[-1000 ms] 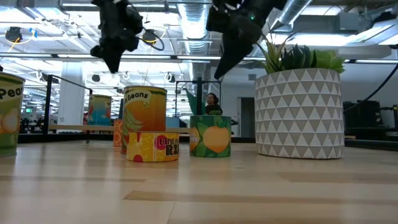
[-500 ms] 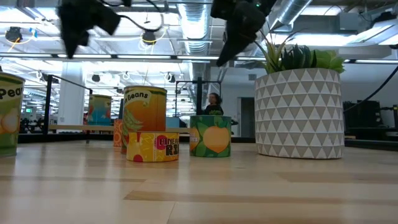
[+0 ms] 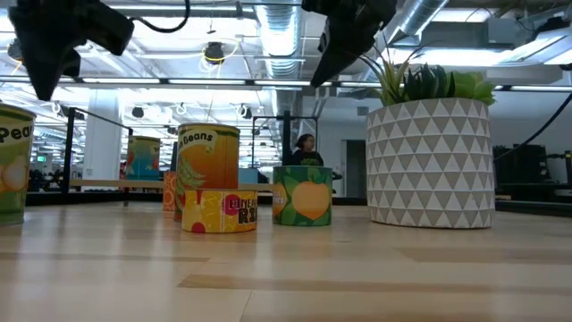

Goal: Pick and place cans onto a shelf
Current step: Put the canned pears on the shelf

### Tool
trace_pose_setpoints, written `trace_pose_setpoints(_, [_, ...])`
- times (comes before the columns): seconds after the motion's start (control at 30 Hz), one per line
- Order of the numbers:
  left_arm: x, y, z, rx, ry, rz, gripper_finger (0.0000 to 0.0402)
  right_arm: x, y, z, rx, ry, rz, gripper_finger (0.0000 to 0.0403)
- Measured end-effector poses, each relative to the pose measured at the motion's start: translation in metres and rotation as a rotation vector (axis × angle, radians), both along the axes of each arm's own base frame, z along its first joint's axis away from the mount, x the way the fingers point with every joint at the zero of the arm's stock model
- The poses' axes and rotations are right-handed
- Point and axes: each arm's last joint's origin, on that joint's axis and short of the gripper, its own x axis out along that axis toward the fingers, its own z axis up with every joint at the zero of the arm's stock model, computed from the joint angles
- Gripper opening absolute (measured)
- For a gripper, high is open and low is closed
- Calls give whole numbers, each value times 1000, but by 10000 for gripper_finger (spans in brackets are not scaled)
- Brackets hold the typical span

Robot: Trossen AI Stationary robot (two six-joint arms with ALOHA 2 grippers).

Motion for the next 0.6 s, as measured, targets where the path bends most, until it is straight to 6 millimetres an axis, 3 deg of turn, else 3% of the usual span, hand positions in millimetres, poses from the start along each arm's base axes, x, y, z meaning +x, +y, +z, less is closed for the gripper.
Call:
trace_pose_setpoints(0.33, [9,-31,-7,-2,-20,-66,57,0,21,1,-54,-11,0,24])
trace_pose_setpoints(0.6, [13,-44,-17,24,33,-122,57,-1,35,1,-52,-18,33,21])
